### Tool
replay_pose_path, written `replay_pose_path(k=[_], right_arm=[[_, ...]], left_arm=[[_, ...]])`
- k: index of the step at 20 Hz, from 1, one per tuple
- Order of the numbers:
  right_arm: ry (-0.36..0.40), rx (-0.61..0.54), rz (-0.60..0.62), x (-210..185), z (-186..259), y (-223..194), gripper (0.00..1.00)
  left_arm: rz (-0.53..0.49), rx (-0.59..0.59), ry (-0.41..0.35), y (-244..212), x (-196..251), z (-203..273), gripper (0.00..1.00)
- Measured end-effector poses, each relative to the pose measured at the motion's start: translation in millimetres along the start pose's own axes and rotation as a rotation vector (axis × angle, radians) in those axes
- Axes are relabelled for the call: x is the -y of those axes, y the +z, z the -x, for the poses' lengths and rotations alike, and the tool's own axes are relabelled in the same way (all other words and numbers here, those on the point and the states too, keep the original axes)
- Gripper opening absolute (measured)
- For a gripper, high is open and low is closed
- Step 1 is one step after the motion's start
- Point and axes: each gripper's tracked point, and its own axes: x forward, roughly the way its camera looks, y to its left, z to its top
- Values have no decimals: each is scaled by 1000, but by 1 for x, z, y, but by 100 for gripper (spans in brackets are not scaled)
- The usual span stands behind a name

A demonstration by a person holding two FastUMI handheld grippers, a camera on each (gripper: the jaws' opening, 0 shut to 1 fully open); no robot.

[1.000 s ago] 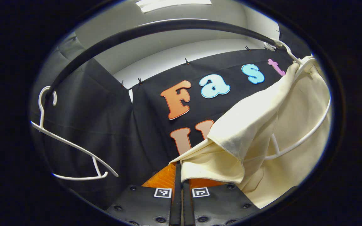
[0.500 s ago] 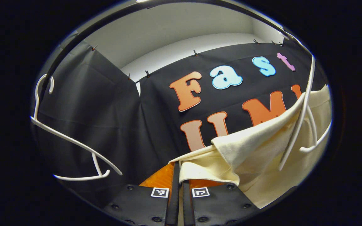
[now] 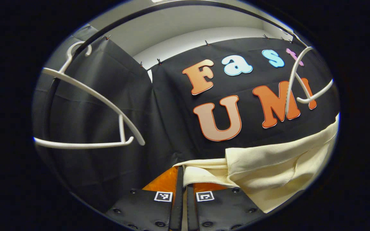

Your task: Grasp the clothes on the hanger with both hands and then place them into the laundry hamper below.

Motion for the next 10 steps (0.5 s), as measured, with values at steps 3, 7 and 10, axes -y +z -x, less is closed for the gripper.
replay_pose_path(k=[3, 7, 10], right_arm=[[1, -23, -28, -3, 20, -10, 1], [-14, -33, -26, -7, 60, -14, 2], [-16, -44, -28, -19, 84, -17, 2]], left_arm=[[-7, 5, -6, -9, -18, 40, 13], [-28, 5, -21, -16, -43, 90, 13], [-3, -14, -20, -18, -54, 118, 14]])
